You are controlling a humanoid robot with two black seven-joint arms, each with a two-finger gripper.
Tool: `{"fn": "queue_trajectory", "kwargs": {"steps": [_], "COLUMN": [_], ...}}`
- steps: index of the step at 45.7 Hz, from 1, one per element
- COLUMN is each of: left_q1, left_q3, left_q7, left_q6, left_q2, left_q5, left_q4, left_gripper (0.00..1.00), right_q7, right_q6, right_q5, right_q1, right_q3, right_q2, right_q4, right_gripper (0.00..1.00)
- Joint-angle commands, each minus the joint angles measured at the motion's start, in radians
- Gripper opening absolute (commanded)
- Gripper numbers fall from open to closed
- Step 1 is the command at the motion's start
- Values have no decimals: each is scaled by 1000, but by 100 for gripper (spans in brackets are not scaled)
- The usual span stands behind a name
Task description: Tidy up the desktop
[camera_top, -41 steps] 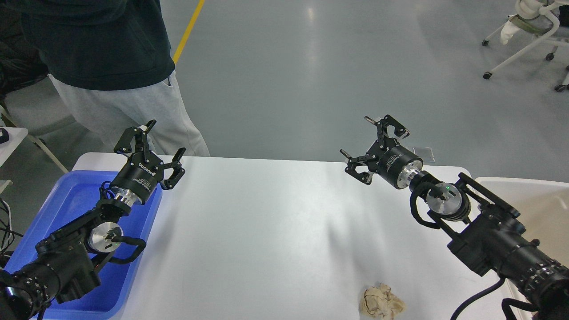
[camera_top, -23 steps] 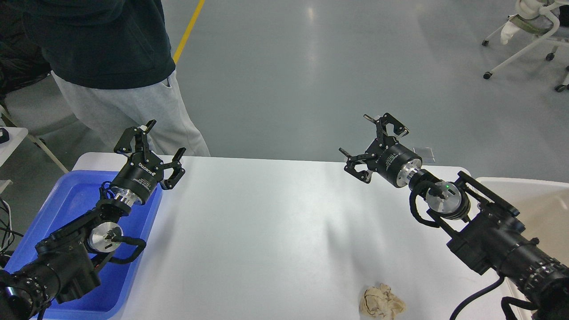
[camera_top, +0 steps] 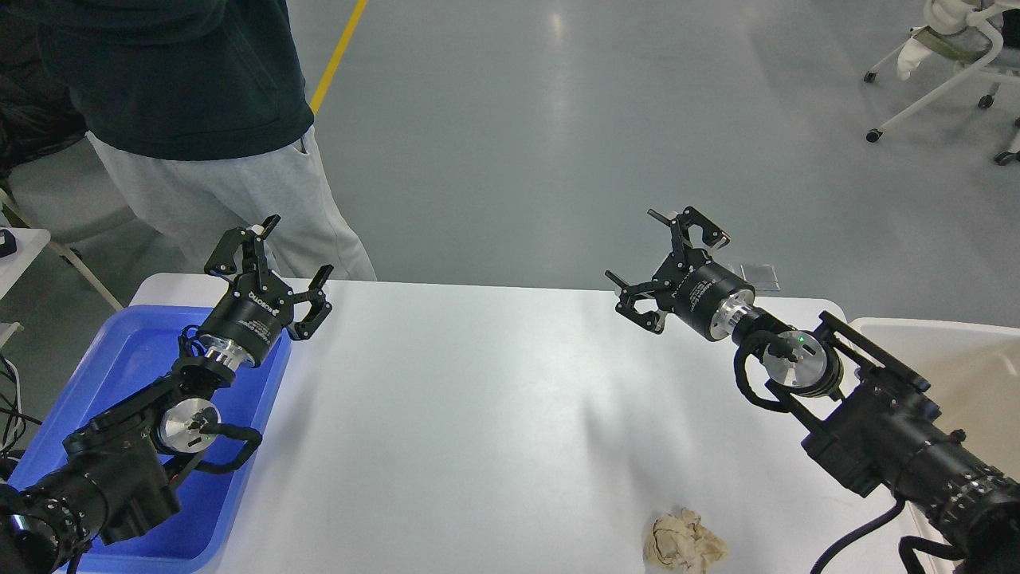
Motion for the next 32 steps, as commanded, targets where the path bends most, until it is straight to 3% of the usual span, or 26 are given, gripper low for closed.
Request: {"fn": "queue_trajectory", "kwargs": {"steps": [1, 32], "left_q1": [0, 0], "left_q3": [0, 0], "left_q7": [0, 0], "left_q6": [0, 0], "left_q2": [0, 0], "left_q5": [0, 0], "left_q4": [0, 0], "left_gripper": [100, 100], "right_q7": [0, 0], "right_q6": [2, -4], "right_q5": [-39, -79], "right_q1": [-2, -34], "right_q3": [0, 1], "right_q2": [-5, -60], "right_q4": [22, 133], "right_gripper": [100, 100]}}
